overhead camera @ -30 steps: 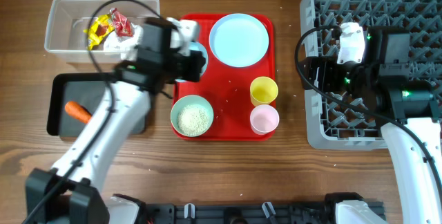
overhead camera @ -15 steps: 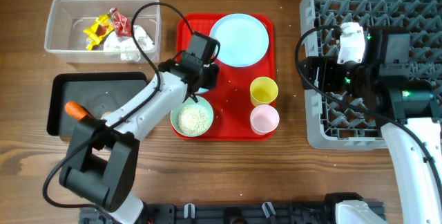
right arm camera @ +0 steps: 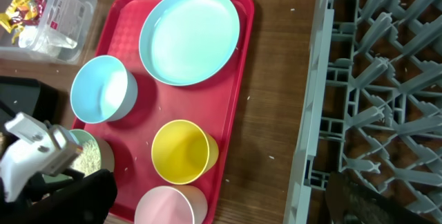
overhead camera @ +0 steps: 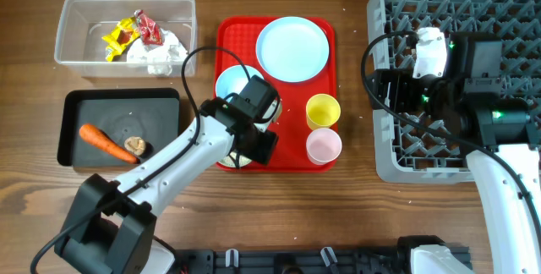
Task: Sort waste into correct bins and load items into the dishwasher rack
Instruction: 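Grasp the green rice bowl with the left gripper and pour rice onto the black tray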
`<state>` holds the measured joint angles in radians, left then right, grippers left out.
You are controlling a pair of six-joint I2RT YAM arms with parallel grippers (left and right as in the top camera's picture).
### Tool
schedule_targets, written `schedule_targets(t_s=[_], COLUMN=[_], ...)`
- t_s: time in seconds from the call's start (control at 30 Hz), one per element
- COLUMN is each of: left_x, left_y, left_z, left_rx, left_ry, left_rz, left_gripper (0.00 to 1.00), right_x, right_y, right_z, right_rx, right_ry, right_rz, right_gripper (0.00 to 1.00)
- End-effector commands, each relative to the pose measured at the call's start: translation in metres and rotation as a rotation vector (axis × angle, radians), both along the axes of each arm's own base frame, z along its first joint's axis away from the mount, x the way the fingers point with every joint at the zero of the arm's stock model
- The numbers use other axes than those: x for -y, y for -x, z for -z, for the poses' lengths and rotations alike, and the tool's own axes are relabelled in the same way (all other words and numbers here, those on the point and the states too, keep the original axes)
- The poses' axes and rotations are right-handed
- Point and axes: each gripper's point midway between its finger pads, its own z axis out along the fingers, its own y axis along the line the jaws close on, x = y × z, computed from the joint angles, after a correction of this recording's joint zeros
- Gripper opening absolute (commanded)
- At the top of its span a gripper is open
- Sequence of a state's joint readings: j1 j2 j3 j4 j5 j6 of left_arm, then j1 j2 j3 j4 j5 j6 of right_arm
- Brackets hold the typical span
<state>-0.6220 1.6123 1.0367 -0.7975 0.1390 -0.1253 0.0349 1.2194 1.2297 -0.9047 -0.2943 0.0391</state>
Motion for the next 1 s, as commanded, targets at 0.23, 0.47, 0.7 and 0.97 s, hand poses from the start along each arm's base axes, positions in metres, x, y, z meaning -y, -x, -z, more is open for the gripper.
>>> schedule_targets(t_s=[0.23, 0.47, 0.7, 0.97], left_x=[-0.007, -0.002, -0.025, -0.145], left_y=[0.012, -0.002, -0.055, -0.086], left_z=[0.035, 0.022, -0.083, -0.111], left_rx=[-0.006, 0.013, 0.172, 0.170], left_ry=[-0.011, 0.020, 0.255, 0.427], left_rz=[-0.013, -0.165, -0.390, -0.735], left_gripper=[0.16, 0.04, 0.04, 0.04], right_x=[0.000, 0.000, 0.000, 0.000], right_y=[-0.002, -0.001, -0.002, -0.002], right_z=[-0.006, -0.006, -0.006, -0.007], right_rx=[0.018, 0.015, 0.016, 0.020], right_ry=[0.011, 0.010, 0.011, 0.011], right_rz=[-0.007, -0.007, -0.007, -0.008], right_gripper=[1.00, 1.00, 1.00, 1.00])
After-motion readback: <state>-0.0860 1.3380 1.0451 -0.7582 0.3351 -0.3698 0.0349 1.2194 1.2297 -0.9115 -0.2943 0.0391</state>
